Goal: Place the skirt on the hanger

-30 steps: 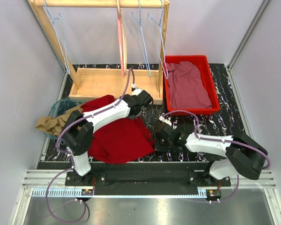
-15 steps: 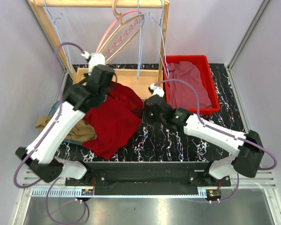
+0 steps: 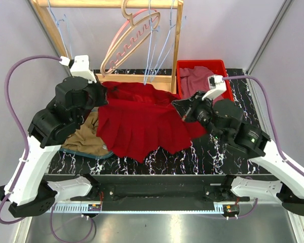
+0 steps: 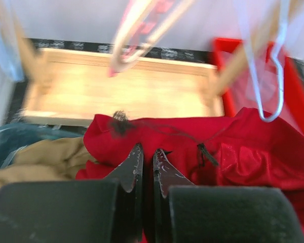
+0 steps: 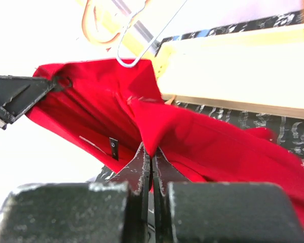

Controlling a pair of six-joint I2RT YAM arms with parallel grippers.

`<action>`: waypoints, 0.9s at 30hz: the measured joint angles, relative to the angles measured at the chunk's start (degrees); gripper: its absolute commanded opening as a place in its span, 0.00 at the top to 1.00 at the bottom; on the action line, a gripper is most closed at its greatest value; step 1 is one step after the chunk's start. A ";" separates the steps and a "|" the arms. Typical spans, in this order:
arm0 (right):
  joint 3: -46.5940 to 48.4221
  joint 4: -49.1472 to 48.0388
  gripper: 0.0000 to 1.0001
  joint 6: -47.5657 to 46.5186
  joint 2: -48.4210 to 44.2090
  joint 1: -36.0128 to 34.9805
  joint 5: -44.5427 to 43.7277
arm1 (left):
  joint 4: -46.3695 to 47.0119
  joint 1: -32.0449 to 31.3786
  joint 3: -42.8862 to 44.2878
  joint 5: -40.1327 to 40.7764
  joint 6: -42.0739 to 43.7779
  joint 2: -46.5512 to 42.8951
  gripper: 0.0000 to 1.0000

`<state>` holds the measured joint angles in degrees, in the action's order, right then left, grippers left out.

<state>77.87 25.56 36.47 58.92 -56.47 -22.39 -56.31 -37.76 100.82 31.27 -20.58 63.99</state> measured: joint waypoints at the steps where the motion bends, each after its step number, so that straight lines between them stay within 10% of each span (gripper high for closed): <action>1: 0.11 0.79 1.00 -0.26 -0.85 -0.04 -0.66 | 0.79 -0.04 -0.37 -2.19 0.00 -0.20 1.00; 27: -3.04 13.29 1.00 -2.01 -14.43 -0.04 -15.28 | 26.25 -0.11 -21.84 -33.20 -5.33 0.02 1.00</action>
<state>74.83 38.85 34.46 44.49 -56.51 -37.67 -30.06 -37.87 78.98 -1.93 -25.91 64.01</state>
